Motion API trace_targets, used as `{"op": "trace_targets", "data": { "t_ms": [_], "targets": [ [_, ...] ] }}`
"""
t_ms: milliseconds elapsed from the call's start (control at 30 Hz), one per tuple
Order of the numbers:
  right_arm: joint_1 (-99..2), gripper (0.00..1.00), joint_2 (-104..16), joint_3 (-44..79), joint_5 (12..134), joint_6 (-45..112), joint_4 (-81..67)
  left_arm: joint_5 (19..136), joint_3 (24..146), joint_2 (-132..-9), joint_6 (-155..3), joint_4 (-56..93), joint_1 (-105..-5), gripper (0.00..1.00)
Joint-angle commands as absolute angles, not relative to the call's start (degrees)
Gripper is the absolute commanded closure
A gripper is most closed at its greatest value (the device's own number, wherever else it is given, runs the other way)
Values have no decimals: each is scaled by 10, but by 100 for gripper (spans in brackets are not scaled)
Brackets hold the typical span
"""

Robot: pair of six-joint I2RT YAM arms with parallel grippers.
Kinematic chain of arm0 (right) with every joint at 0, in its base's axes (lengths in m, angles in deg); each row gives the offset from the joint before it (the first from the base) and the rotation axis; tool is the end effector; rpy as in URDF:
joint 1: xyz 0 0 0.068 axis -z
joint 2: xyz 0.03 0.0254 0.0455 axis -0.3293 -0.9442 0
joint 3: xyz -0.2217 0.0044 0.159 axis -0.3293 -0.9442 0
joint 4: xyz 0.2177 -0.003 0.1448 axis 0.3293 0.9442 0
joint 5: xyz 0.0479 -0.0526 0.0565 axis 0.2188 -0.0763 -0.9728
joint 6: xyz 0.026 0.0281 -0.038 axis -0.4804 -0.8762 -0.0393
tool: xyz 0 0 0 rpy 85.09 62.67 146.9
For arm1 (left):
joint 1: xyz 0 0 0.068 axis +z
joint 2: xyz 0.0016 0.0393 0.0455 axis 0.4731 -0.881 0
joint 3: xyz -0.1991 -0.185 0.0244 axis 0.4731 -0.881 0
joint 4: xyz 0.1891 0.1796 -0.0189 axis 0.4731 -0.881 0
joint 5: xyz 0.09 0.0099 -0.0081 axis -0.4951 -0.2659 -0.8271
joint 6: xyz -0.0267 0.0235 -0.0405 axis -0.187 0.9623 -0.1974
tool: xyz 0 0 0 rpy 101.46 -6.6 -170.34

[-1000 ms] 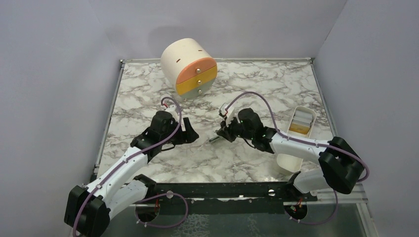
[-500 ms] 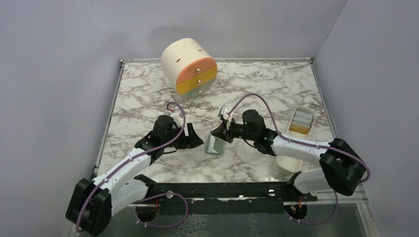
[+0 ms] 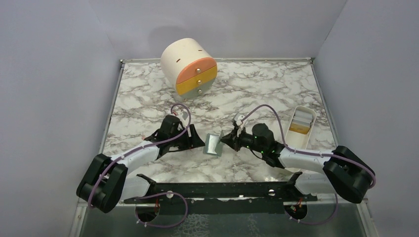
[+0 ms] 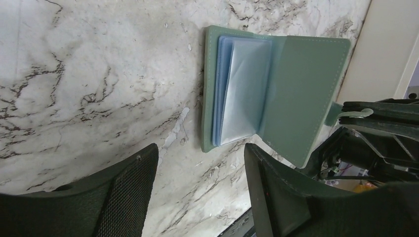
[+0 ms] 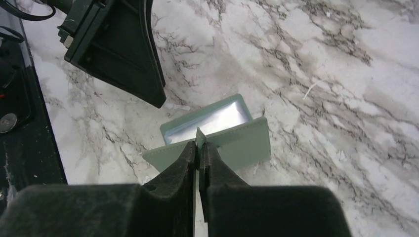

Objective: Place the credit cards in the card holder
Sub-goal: Open the card holder at the center of the board.

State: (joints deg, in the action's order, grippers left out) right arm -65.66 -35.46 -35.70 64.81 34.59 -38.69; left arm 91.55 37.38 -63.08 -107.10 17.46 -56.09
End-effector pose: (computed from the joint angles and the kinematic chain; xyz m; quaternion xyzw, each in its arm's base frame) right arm 0.1631 0.1852 0.1812 -0.3528 0.7301 0.3515 0.4679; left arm 0.1884 -0.1147 0.1607 -0.0404 0.9005 -0.3721 0.2214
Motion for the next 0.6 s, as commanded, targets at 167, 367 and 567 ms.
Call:
{"op": "trace_targets", "data": {
  "t_ms": [167,367,567],
  "targets": [
    [-659,98,-311,-424,747,266,-424,948,368,-674,-1088,258,-560,35],
    [-659,98,-288,-445,796,235,-379,969,350,-701,-1110,308,-561,35],
    [-659,98,-277,-428,839,165,-300,974,363,-722,-1101,310,-565,35]
  ]
}}
